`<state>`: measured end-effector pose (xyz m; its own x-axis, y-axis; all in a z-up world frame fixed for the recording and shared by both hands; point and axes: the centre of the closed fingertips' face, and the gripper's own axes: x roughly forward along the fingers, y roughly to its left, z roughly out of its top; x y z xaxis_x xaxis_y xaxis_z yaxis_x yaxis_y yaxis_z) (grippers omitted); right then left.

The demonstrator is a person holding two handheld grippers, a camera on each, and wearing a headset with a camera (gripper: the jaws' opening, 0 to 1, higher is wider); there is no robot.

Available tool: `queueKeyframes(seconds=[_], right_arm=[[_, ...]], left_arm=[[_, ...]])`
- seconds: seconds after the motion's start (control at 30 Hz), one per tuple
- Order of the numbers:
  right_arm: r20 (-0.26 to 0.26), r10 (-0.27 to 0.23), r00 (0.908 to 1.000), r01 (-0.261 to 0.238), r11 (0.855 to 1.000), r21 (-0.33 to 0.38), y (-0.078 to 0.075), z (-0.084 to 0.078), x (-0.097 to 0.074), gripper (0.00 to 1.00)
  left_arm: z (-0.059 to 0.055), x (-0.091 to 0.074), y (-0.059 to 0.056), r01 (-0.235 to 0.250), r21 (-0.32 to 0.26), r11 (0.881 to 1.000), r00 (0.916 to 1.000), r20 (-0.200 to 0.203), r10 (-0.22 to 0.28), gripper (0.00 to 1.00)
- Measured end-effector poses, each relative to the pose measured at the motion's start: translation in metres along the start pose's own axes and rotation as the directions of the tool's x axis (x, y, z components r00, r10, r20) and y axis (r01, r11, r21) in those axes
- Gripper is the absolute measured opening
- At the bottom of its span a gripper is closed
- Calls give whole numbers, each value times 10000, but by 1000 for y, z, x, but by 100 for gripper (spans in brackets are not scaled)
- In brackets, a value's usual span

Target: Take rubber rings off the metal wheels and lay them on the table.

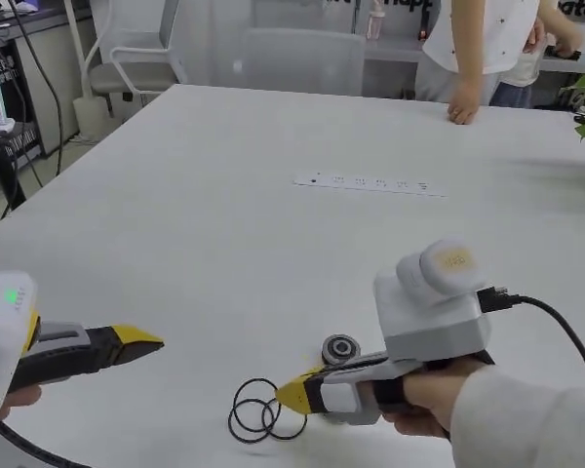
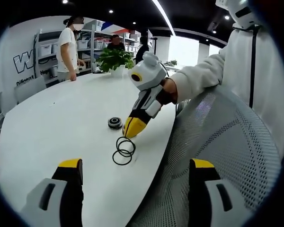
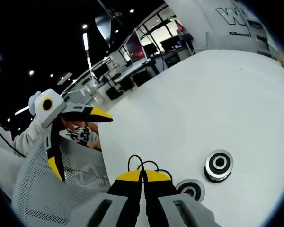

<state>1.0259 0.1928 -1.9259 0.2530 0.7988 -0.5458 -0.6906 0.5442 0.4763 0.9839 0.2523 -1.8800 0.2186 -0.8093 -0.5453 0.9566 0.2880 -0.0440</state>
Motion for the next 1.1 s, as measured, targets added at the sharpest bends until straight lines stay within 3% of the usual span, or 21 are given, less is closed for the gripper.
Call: queueKeyframes(seconds=[0.17,0.33,0.53,1.1], right_arm=[[-270,-180,9995,180,9998,-22,-5,-7,2,0],[-400,-366,9985,366,9993,-9,-10,-10,4,0],[-592,-646,9962,638,9978,-157,-15,-15,6,0],[-625,-930,9937,909,9952,-358,-21,-15,4,0]], left_arm=[[-4,1,1,-1,3,10000,9999,-163,1,92],[-3,1,4,-121,-194,9997,9999,-57,120,92],[-8,1,5,-155,-143,9998,9995,-288,151,91],[-14,3,4,-167,-182,9997,9983,-562,156,89]])
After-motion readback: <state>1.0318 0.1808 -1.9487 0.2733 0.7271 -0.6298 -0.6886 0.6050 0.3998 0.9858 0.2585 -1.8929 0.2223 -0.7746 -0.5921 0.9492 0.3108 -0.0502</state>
